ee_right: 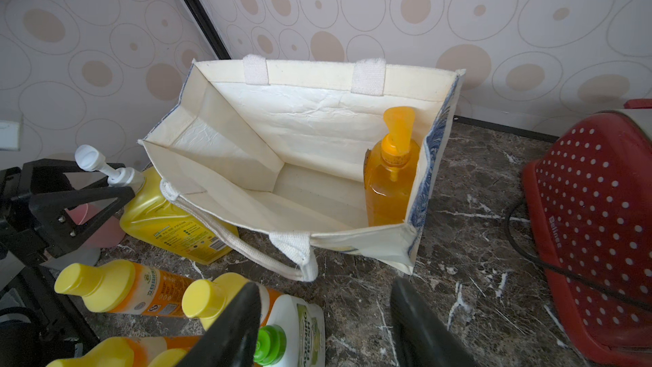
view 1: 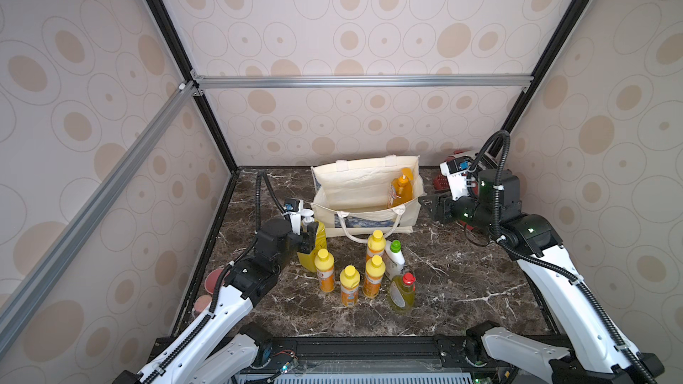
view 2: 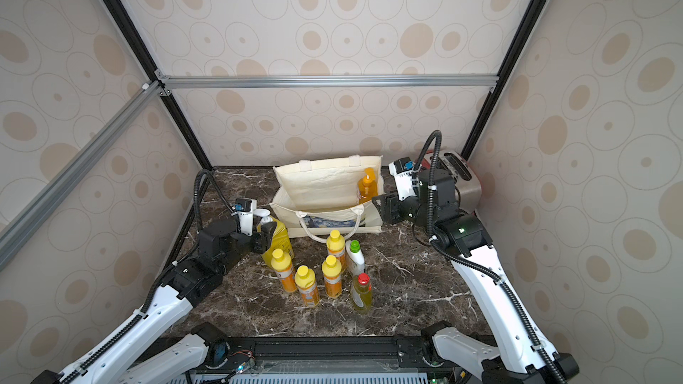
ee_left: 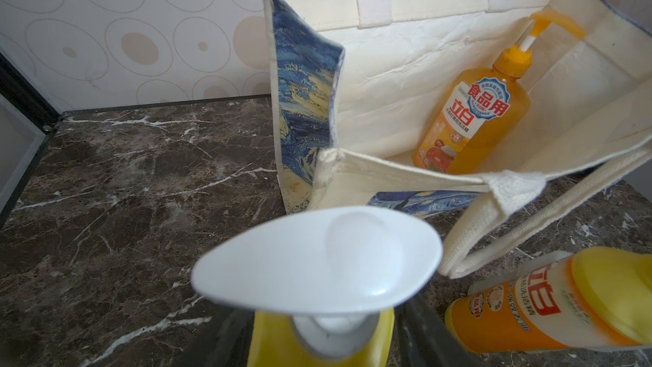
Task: Pack dish soap into the shopping bag
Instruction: Pick up the bottle of dish soap at the center of the board.
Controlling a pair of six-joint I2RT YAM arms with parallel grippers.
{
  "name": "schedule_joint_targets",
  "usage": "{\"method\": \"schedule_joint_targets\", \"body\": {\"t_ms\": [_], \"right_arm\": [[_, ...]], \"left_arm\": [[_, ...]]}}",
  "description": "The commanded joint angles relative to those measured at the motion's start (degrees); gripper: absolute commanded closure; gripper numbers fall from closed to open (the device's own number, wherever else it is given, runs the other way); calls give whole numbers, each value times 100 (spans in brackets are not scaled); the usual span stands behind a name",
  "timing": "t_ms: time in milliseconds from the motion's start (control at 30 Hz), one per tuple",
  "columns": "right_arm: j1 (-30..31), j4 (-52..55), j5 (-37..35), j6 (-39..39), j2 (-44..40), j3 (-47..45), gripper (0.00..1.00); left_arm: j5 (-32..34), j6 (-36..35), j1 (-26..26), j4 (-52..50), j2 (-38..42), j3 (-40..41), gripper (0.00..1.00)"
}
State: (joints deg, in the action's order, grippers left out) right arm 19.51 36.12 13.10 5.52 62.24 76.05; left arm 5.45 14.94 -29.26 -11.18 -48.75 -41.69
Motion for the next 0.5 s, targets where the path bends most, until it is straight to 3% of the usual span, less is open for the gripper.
{"method": "schedule_joint_targets", "body": {"t_ms": [0, 200, 467], "right_arm": [[-26, -79, -27, -28, -49, -47, 40], [-28, -84, -61, -51, -91, -64, 40], [-83, 16, -346, -121, -34, -48, 40]], "left_arm": [[-48, -114, -5, 240, -157, -19, 41], [-75, -104, -10, 278, -238, -26, 73], [287, -168, -7, 25, 161, -65, 92]]}}
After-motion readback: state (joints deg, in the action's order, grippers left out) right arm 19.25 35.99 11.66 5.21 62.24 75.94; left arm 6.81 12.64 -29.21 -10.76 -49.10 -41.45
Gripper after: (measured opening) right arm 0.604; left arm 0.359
